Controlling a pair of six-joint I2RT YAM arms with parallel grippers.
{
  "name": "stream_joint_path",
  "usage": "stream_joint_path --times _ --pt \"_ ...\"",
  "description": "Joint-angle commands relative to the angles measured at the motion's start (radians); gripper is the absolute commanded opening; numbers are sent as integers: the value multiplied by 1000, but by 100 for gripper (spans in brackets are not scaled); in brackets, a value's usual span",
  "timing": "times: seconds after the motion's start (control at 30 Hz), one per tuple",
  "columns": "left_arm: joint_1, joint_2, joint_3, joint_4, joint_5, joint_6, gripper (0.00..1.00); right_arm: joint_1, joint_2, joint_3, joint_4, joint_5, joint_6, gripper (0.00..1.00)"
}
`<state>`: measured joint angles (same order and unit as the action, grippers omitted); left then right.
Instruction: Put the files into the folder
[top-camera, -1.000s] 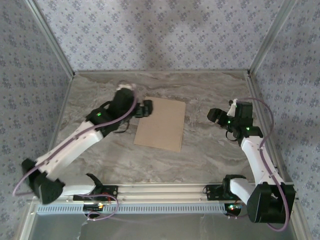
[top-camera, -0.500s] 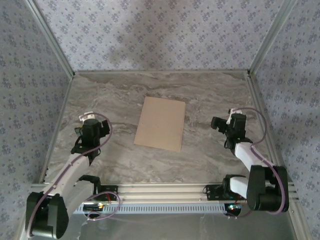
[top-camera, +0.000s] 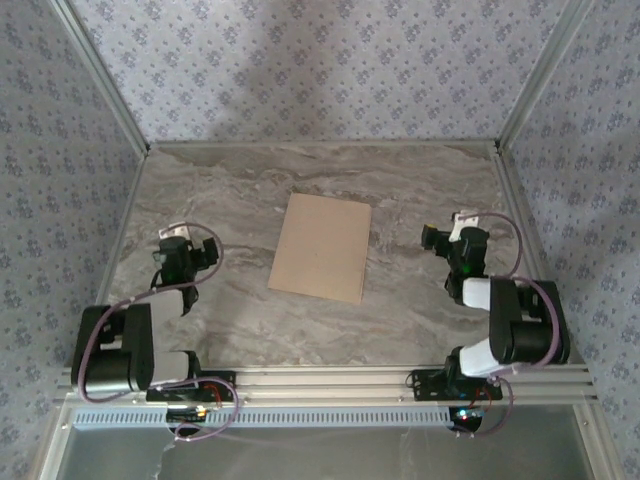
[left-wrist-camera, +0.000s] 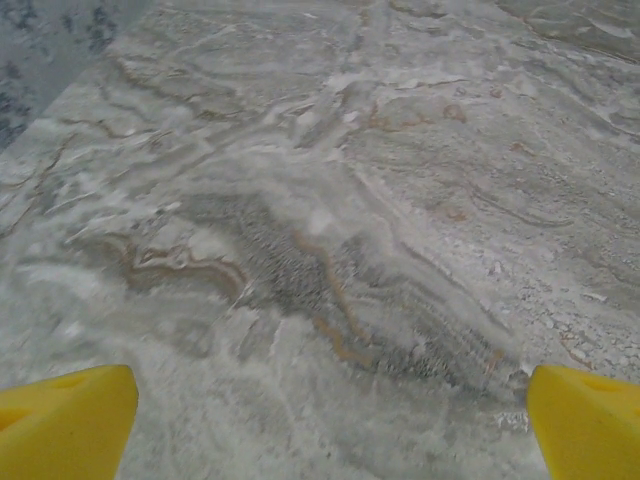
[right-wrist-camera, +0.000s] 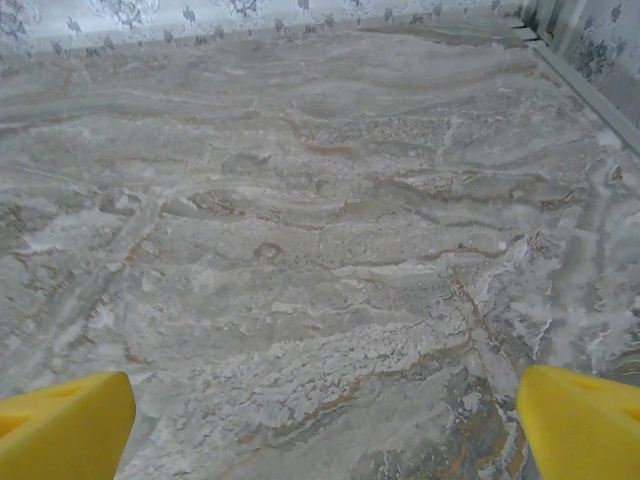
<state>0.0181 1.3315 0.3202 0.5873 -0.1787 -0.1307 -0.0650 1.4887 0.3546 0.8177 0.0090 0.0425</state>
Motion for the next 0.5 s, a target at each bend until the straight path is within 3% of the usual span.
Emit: stream_joint_path --times 0.0,0.1,0.2,0.47 --pt "6 49 22 215 38 53 100 -5 32 -33 118 -22 -33 100" --pt "8 117 -6 332 2 34 100 -1 40 -20 110 15 -25 100" --pt "-3 201 67 277 14 61 100 26 42 8 64 62 -40 100" --pt "-29 200 74 260 -24 79 100 40 39 24 31 58 -62 100"
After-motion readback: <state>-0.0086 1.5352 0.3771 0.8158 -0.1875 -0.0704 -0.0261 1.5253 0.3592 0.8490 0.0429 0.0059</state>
